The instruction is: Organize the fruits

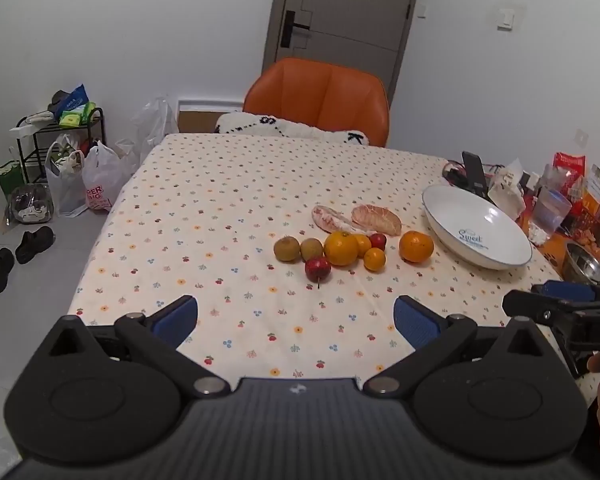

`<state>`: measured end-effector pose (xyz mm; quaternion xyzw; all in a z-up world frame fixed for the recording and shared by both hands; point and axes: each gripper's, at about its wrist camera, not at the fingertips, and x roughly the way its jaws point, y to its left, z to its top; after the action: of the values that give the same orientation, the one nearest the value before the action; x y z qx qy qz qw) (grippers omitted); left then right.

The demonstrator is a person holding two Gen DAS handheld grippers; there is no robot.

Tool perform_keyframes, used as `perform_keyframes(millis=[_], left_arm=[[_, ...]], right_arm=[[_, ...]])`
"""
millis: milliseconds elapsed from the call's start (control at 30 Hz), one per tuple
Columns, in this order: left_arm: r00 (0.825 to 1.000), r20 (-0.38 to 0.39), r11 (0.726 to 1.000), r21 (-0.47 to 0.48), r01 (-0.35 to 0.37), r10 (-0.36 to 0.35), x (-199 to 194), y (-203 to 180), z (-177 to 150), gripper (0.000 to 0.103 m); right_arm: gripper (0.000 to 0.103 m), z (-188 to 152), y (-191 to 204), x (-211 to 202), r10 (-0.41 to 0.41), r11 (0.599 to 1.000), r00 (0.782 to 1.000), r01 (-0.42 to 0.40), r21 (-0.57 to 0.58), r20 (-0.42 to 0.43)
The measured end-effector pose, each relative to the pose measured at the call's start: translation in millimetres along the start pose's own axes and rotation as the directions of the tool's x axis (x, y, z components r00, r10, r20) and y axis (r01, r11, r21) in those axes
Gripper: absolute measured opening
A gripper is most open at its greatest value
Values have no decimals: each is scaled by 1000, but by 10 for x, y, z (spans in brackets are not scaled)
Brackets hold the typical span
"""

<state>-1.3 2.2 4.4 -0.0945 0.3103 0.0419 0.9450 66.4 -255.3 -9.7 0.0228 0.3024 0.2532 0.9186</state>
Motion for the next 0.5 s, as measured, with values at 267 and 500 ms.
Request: perform_keyframes(millis=[267,500], left_arm=[[1000,8,1000,2,-3,3,4,-5,-24,103],[1000,6,1000,4,-3,3,0,-3,-34,103]], right_arm=[[103,-11,-18,22,-13,1000,1000,13,5,-4],[103,-15,-14,15,-13,1000,1000,13,0,-8]])
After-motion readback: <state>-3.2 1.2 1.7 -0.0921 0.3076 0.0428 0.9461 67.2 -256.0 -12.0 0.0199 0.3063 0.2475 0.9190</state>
